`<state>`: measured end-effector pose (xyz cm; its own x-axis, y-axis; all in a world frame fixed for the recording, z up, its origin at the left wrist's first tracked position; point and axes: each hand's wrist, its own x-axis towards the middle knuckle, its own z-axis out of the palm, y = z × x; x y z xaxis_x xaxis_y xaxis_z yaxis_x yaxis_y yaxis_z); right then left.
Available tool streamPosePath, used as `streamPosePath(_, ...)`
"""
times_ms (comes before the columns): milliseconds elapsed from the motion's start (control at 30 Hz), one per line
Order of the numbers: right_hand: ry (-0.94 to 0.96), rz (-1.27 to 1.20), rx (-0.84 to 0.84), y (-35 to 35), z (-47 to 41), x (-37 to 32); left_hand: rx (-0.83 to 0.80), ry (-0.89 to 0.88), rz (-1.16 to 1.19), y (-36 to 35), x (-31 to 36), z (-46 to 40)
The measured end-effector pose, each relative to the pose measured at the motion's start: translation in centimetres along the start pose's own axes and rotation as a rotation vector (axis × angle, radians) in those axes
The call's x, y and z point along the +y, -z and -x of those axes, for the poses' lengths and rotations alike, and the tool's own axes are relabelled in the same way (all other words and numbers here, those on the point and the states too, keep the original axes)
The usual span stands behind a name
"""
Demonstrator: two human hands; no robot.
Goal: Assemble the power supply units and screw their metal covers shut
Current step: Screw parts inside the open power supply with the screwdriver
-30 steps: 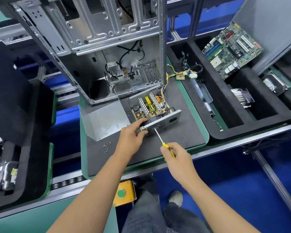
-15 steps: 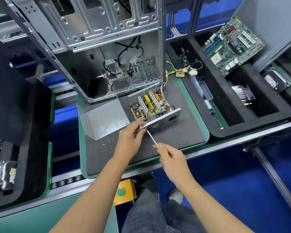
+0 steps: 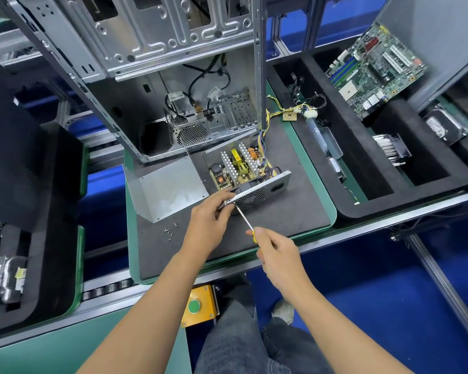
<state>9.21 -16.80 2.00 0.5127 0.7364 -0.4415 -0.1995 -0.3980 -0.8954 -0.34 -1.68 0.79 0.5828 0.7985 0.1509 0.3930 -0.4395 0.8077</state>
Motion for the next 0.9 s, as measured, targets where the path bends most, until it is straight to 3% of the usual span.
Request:
streamPosePath(133,-0.036,-0.008,0.011,-0.1,-0.1,-0.3,0.005,-0.004,-0.014,-0.1,-0.2,0.0)
streamPosePath(233,-0.259,-0.252,-0.070,-0.1,-0.6,-0.4,0.007,-0.003,-0.016,-0.1,-0.3,0.0)
streamPosePath(300,-0.305,-0.351,-0.138,0.2,-0.7,-0.3,-0.016,0.010,-0.019,0.0,-0.4,-0.1)
streamPosePath(367,-0.225,-0.293,-0.118,0.5,-0.5,-0.1,-0.049,0.049,0.008,0.0,-0.4,-0.2)
streamPosePath(500,0.043,0.067,0.123,0.0,0.1,0.7,-0.070,0.116,0.087,0.0,-0.3,-0.1)
streamPosePath(567,0.037,0.014,0.141,-0.4,0.2,0.8,-0.057,0.088,0.025,0.0,-0.3,-0.1)
streamPosePath(733,-0.209,-0.138,-0.067,-0.8,0.2,-0.9,-0.034,0.068,-0.005,0.0,0.0,-0.1)
streamPosePath(900,0.048,0.078,0.117,-0.7,1.1,-0.9,-0.030,0.088,0.000,-0.3,-0.2,0.0)
